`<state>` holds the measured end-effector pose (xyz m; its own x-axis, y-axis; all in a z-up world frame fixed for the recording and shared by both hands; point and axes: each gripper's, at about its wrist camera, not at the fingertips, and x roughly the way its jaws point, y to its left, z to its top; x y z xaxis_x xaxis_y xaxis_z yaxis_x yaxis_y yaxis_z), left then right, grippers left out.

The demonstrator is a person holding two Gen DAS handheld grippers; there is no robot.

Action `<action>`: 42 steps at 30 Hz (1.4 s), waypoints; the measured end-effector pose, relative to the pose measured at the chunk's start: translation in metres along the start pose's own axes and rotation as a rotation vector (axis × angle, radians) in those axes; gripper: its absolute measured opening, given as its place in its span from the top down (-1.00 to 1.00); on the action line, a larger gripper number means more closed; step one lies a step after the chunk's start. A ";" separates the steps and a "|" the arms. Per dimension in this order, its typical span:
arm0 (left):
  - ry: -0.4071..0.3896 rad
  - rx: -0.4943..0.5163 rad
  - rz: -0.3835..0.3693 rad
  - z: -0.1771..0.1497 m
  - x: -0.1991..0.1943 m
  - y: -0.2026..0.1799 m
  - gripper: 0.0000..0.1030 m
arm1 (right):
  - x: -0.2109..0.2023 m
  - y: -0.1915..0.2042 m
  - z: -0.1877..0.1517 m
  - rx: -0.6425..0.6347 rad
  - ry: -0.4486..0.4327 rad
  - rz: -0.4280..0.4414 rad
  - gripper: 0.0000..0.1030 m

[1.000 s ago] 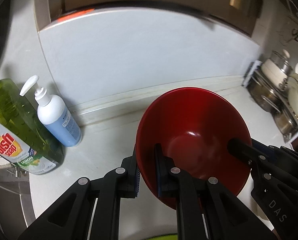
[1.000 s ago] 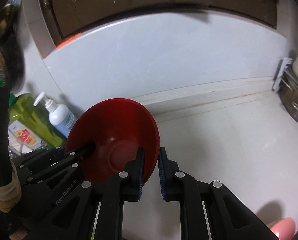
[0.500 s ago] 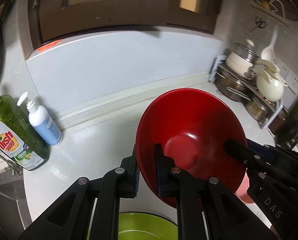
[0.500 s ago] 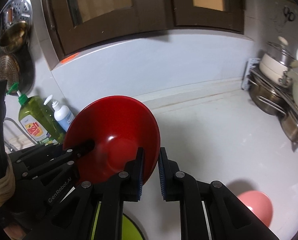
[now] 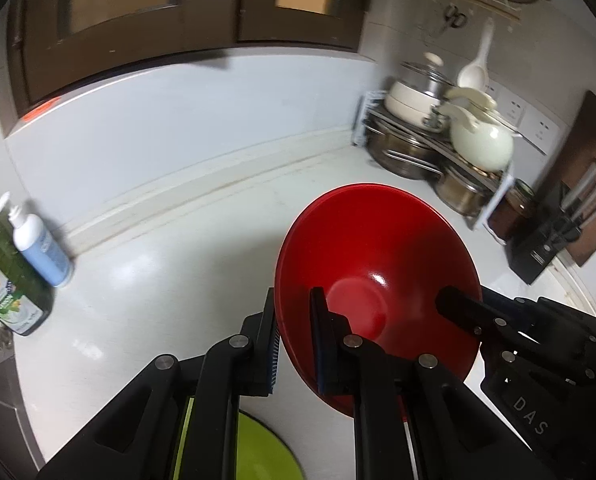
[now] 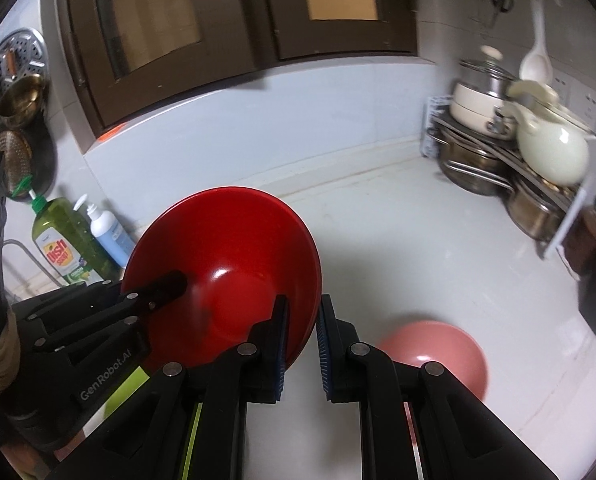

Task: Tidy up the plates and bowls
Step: 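Lift the red bowl with both grippers and carry it over the pink bowl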

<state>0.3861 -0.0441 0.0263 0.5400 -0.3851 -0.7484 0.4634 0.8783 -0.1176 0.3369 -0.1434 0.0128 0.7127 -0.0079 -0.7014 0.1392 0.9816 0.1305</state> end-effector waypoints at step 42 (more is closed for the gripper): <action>0.269 0.131 -0.039 -0.035 0.115 -0.105 0.71 | 0.026 -0.136 -0.065 0.155 0.197 -0.120 0.70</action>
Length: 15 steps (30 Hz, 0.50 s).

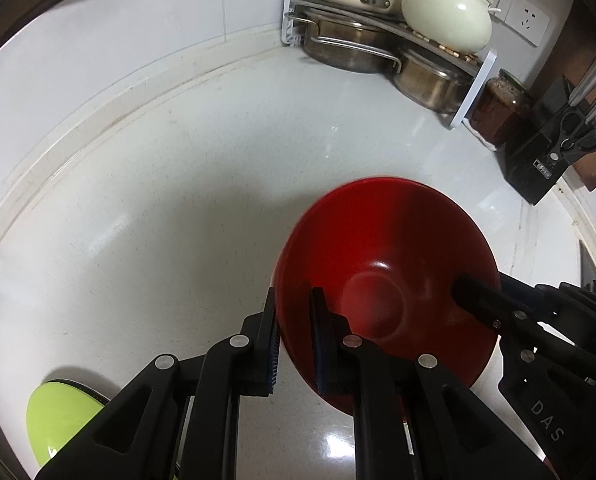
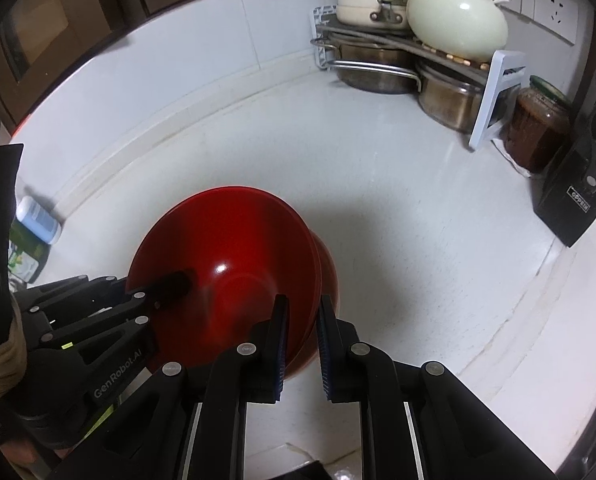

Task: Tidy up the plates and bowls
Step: 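Lift the red bowl with both grippers and carry it over the pink bowl, then lower the red bowl into the pink bowl and open both grippers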

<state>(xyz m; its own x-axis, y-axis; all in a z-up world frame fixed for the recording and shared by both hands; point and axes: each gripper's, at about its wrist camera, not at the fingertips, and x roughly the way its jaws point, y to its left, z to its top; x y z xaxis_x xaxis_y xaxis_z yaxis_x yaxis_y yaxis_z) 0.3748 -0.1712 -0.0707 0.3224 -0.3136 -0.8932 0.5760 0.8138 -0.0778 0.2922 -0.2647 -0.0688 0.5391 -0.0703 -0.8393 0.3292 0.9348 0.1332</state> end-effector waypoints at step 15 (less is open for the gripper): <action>-0.016 0.000 0.028 0.000 0.001 0.003 0.60 | 0.010 0.000 -0.003 -0.031 0.021 -0.003 0.63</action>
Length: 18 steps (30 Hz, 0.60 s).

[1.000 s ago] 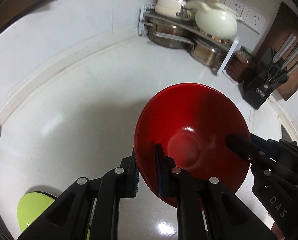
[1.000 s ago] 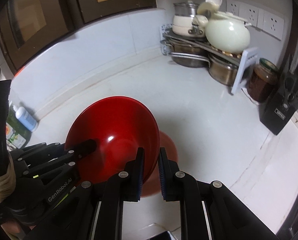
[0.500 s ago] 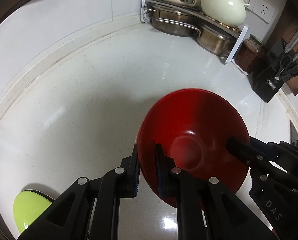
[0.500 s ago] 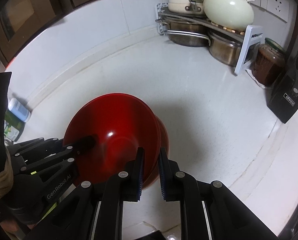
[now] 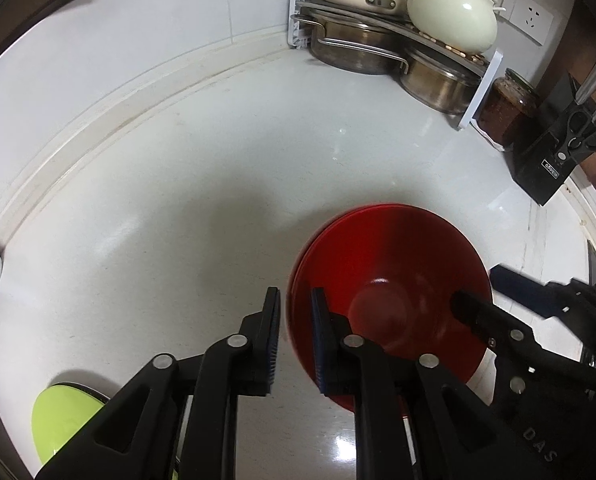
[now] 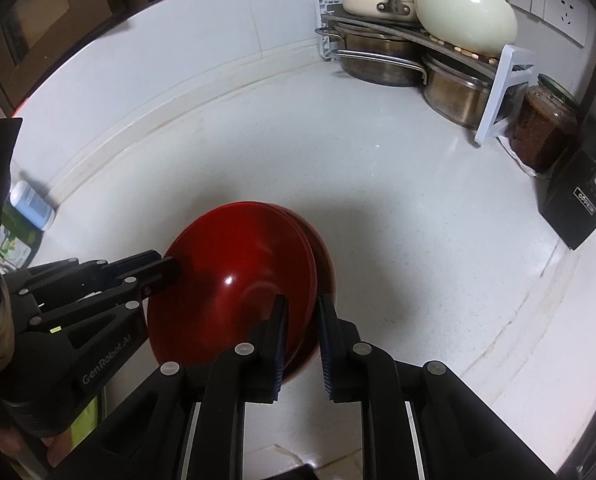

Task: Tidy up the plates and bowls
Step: 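Lower the red bowl into the pink bowl and open both grippers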

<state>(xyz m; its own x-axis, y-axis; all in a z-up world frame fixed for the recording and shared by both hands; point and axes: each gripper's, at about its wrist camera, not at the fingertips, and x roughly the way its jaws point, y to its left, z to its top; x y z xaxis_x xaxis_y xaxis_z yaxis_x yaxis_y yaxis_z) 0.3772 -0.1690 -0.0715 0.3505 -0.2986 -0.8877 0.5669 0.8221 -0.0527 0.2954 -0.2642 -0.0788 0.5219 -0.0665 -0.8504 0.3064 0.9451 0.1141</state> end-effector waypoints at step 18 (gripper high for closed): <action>-0.058 -0.029 0.009 -0.003 -0.025 0.015 0.22 | -0.029 0.003 0.002 0.011 -0.109 -0.025 0.12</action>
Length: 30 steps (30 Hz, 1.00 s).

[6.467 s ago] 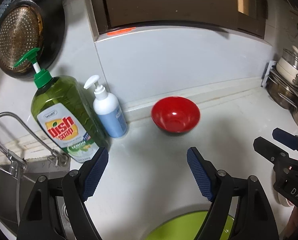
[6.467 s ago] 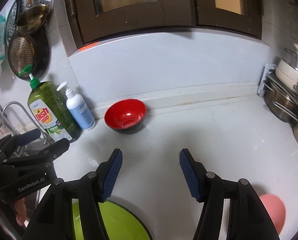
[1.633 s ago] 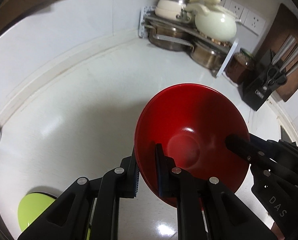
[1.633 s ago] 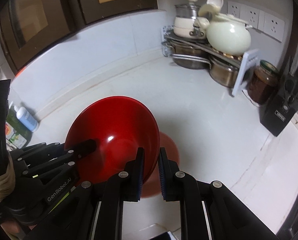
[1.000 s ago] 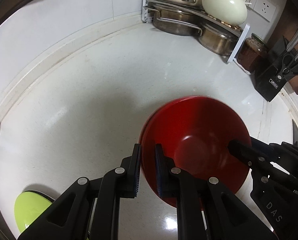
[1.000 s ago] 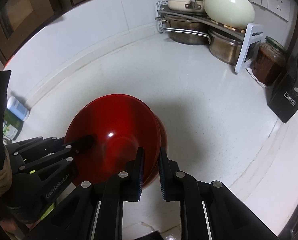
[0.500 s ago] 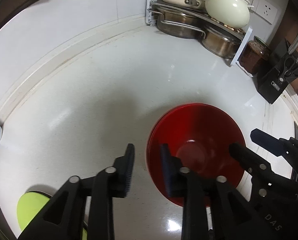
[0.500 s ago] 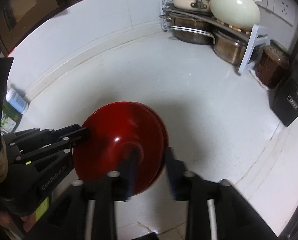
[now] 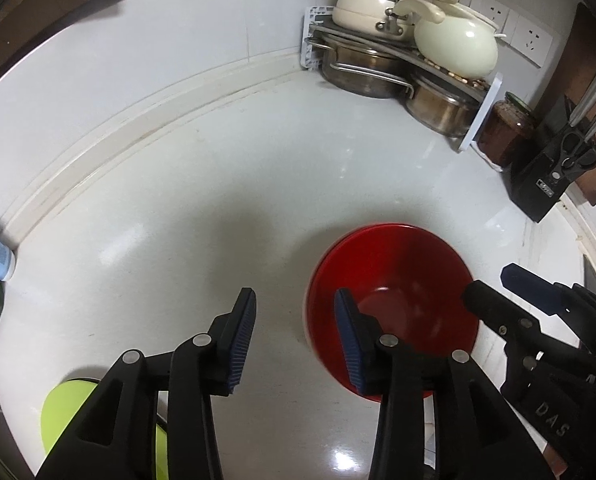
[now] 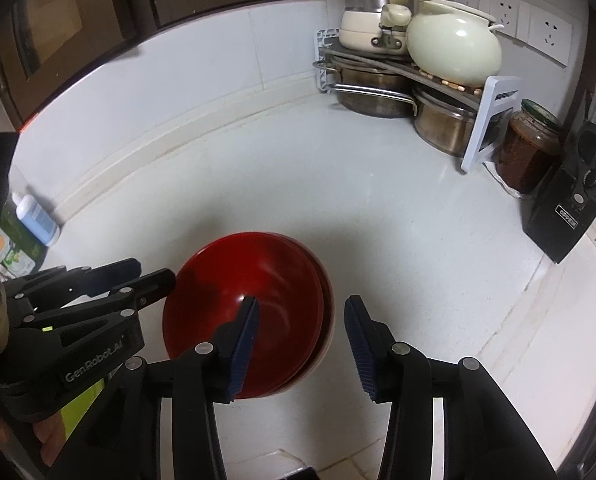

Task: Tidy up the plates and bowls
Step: 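Lower the red bowl into the pink bowl and open both grippers, then close both grippers on the rims of the stacked bowls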

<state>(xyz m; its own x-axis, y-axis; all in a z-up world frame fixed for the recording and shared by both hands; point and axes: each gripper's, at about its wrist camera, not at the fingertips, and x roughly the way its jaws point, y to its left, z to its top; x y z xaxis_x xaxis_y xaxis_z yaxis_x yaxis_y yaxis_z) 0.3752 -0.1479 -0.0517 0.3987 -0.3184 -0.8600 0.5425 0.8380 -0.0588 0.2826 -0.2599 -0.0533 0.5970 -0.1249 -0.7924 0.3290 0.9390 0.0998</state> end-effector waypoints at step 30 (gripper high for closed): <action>0.173 -0.111 -0.054 -0.014 0.064 -0.006 0.53 | 0.065 -0.030 -0.015 0.170 0.182 0.084 0.22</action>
<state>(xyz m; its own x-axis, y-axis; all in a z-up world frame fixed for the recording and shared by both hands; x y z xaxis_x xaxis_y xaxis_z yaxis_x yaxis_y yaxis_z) 0.3870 -0.1673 -0.1129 0.2334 -0.2918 -0.9275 0.4709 0.8685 -0.1547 0.3003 -0.2909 -0.1166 0.4912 0.0252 -0.8707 0.4109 0.8747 0.2571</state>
